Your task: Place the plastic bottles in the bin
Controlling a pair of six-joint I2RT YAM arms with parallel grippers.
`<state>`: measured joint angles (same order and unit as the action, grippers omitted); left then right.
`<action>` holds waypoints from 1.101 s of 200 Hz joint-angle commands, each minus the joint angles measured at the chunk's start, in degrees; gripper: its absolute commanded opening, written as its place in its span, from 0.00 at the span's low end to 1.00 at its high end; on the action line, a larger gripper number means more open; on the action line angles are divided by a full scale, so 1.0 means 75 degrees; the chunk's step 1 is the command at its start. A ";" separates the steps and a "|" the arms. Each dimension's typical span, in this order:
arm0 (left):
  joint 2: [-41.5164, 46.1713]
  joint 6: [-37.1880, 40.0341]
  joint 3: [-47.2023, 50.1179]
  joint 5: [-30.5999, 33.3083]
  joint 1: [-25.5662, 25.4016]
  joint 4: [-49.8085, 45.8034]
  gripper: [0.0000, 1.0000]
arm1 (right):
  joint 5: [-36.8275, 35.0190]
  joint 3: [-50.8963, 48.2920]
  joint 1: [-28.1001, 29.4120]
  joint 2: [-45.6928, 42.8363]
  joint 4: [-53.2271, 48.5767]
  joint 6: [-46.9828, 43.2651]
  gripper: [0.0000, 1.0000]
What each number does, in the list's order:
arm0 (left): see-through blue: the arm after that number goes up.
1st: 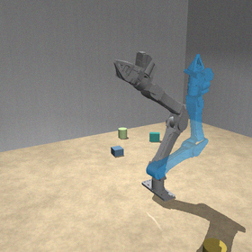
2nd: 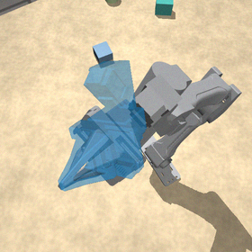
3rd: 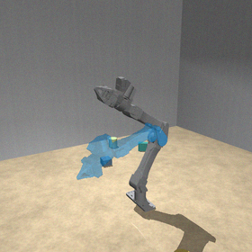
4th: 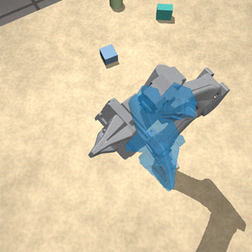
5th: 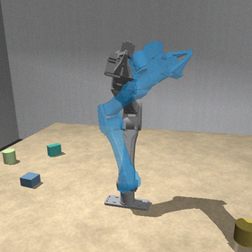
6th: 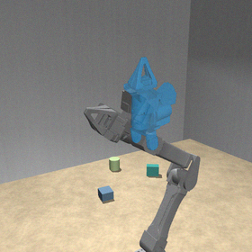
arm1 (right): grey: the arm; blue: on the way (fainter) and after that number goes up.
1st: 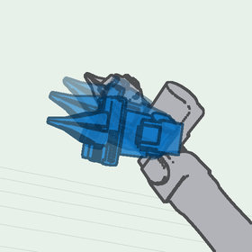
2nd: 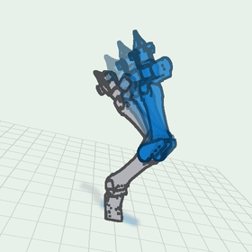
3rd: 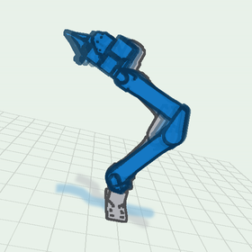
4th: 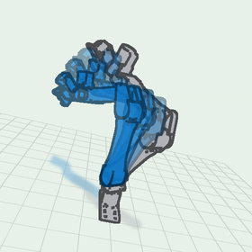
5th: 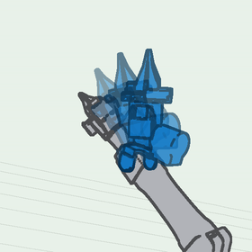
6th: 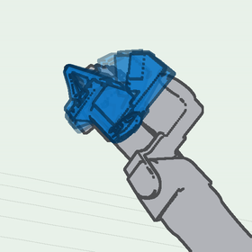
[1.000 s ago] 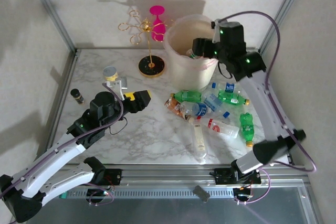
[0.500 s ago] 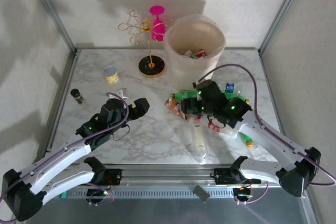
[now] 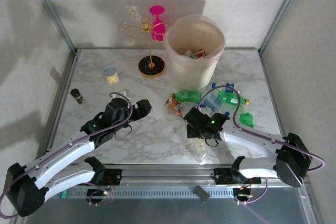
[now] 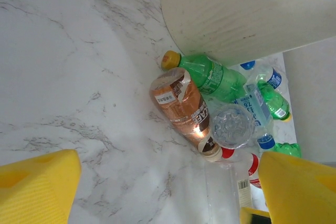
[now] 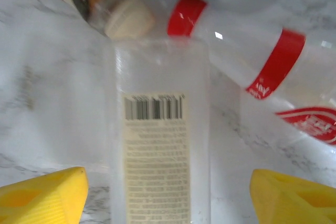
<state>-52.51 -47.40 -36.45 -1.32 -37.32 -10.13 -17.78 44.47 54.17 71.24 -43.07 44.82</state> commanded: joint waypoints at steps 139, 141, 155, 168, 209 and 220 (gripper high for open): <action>-0.0041 0.0346 -0.0169 -0.0035 -0.0028 -0.0209 0.87 | 0.0224 -0.0577 0.0163 0.0605 0.1082 0.0263 0.62; -0.0033 0.0353 -0.0174 -0.0035 -0.0028 -0.0208 0.87 | 0.0208 -0.0569 0.0175 0.0606 0.1065 0.0266 0.62; -0.0040 0.0352 -0.0180 -0.0032 -0.0027 -0.0227 0.87 | 0.0105 -0.0510 0.0195 0.0590 0.0957 0.0259 0.59; -0.0037 0.0353 -0.0191 -0.0021 -0.0027 -0.0227 0.87 | 0.0070 -0.0480 0.0212 0.0542 0.0913 0.0262 0.58; 0.0018 0.0456 -0.0312 0.0024 -0.0027 -0.0366 0.87 | -0.0029 -0.0312 0.0265 0.0239 0.0725 0.0212 0.53; 0.0041 0.0506 -0.0381 0.0109 -0.0029 -0.0466 0.87 | -0.0072 -0.0242 0.0280 0.0131 0.0638 0.0200 0.53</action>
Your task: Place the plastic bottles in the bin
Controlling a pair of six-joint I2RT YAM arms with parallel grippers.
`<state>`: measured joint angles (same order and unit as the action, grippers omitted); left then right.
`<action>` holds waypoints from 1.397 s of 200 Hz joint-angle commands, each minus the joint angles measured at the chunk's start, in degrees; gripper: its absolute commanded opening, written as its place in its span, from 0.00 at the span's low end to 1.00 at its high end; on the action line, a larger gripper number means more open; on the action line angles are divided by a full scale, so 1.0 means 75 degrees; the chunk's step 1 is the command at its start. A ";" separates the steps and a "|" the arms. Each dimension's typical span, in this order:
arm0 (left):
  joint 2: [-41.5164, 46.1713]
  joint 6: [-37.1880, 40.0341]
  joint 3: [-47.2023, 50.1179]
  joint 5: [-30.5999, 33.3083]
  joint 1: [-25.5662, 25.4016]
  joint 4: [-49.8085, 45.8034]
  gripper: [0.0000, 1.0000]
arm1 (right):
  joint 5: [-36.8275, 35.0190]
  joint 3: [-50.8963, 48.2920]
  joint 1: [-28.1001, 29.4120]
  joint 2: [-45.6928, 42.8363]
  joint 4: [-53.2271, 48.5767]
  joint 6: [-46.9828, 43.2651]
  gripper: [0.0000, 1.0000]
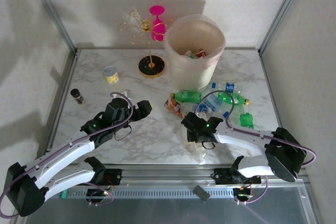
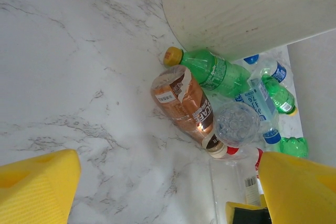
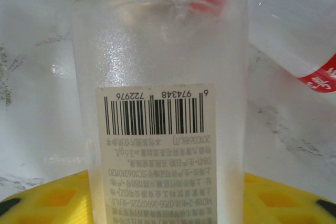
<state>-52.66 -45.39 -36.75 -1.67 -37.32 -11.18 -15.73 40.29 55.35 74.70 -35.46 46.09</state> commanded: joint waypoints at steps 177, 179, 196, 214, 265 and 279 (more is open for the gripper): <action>0.0550 0.1311 -0.1382 -0.0910 -0.0086 -0.0390 0.85 | -0.0393 0.1764 0.0247 -0.3121 0.0422 -0.2016 0.53; 0.0564 0.1327 -0.1399 -0.0919 -0.0086 -0.0389 0.85 | -0.0421 0.1826 0.0239 -0.3129 0.0432 -0.2042 0.53; 0.0620 0.1463 -0.1558 -0.0955 -0.0096 -0.0403 0.84 | -0.0746 0.2317 0.0244 -0.3149 0.0567 -0.2418 0.53; 0.0679 0.1567 -0.1690 -0.0990 -0.0093 -0.0372 0.84 | -0.1286 0.2968 0.0211 -0.2990 0.0661 -0.2912 0.52; 0.0372 0.1432 -0.2272 -0.1726 -0.0098 0.0044 0.85 | -0.1530 0.5553 -0.0836 -0.1476 0.0571 -0.4282 0.52; 0.0169 0.1473 -0.2576 -0.1930 -0.0097 0.0153 0.85 | -0.1133 0.6241 -0.1391 -0.1028 0.0643 -0.4473 0.52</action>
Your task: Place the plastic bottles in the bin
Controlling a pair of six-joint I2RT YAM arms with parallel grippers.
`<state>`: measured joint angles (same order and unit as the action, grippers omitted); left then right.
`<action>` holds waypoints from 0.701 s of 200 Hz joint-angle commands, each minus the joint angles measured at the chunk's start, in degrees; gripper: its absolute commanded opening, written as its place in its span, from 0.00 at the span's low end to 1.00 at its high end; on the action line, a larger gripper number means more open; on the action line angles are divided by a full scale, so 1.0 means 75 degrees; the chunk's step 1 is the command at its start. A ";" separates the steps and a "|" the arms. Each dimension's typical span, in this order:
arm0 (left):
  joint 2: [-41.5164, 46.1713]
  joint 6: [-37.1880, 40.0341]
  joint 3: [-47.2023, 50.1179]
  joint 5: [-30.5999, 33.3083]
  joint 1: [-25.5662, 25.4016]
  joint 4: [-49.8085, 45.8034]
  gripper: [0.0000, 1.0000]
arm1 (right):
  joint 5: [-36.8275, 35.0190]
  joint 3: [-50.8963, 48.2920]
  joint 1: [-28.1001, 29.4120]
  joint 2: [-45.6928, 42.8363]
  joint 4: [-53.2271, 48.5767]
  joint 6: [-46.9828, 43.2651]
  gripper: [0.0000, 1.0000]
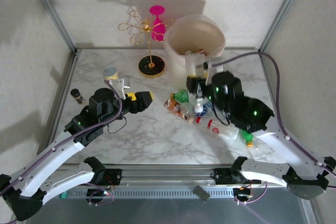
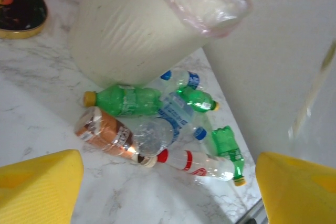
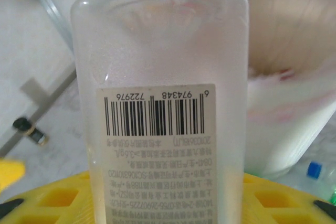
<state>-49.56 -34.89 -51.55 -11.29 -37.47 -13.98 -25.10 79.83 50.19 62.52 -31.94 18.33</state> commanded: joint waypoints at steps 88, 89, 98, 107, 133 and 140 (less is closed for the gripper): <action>-0.1117 -0.0198 -0.2022 -0.1430 0.0094 0.0585 0.86 | 0.1429 0.5226 -0.3136 0.4255 0.0264 -0.1096 0.50; -0.1127 -0.0187 -0.2022 -0.1416 0.0096 0.0580 0.86 | 0.1433 0.5260 -0.3157 0.4293 0.0270 -0.1096 0.50; -0.1148 -0.0147 -0.2001 -0.1375 0.0101 0.0534 0.86 | 0.1581 0.5559 -0.3333 0.4642 0.0224 -0.1063 0.50; -0.1173 -0.0128 -0.1976 -0.1358 0.0116 0.0508 0.86 | 0.1726 0.5847 -0.3466 0.4986 0.0171 -0.1038 0.50; -0.1243 -0.0065 -0.1869 -0.1308 0.0155 0.0491 0.86 | 0.2092 0.6192 -0.3663 0.5688 0.0286 -0.1148 0.51; -0.1252 -0.0036 -0.1865 -0.1288 0.0167 0.0452 0.86 | 0.2126 0.6238 -0.3677 0.5844 0.0319 -0.1156 0.51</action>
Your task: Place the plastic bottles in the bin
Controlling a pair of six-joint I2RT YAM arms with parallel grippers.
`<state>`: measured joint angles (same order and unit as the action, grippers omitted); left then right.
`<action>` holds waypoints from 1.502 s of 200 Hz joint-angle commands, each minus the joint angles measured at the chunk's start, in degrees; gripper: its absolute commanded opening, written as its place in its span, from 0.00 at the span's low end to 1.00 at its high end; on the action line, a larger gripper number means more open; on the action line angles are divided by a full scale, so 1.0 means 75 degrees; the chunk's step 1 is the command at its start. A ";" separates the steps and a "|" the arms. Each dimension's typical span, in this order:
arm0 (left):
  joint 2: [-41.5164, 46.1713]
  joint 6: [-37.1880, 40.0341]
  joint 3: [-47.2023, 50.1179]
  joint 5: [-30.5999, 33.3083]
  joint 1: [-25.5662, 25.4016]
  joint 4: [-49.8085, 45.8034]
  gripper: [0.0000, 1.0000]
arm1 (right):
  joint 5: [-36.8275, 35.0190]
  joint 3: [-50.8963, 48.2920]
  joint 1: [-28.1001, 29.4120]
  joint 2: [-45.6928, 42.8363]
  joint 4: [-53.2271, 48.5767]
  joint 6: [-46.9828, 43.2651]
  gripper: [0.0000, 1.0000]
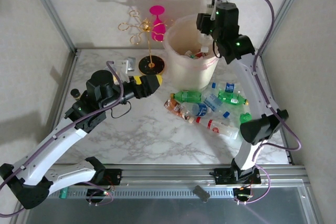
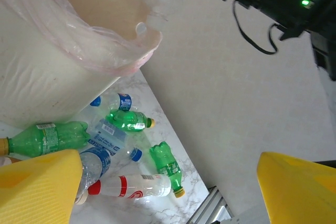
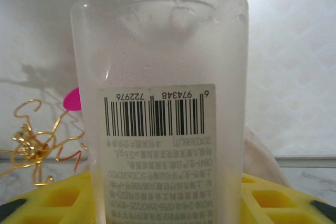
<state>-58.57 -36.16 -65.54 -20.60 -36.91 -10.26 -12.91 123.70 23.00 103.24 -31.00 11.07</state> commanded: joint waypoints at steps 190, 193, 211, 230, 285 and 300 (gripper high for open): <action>0.0014 0.0404 0.0722 0.0588 0.0257 -0.0455 0.87 | 0.1077 -0.0524 -0.0060 0.2105 -0.0331 -0.0076 0.68; 0.0016 0.0401 0.0723 0.0596 0.0257 -0.0459 0.87 | 0.1076 -0.0521 -0.0066 0.2102 -0.0331 -0.0071 0.69; 0.0071 0.0392 0.0746 0.0662 0.0260 -0.0505 0.88 | 0.1061 -0.0497 -0.0057 0.1992 -0.0353 -0.0061 0.73; 0.0132 0.0380 0.0758 0.0724 0.0268 -0.0516 0.88 | 0.1012 -0.0452 -0.0066 0.1832 -0.0393 -0.0067 0.78; 0.0337 0.0322 0.0775 0.0868 0.0273 -0.0630 0.88 | 0.0973 -0.0280 -0.0046 0.1009 -0.0516 -0.0047 0.81; 0.0448 0.0288 0.0793 0.0976 0.0269 -0.0638 0.88 | 0.0971 -0.0357 -0.0002 0.0611 -0.0505 -0.0017 0.79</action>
<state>-57.43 -34.26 -60.07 -15.14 -35.40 -14.17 -5.87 119.17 22.55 115.35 -34.65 10.90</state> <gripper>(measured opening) 0.880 0.803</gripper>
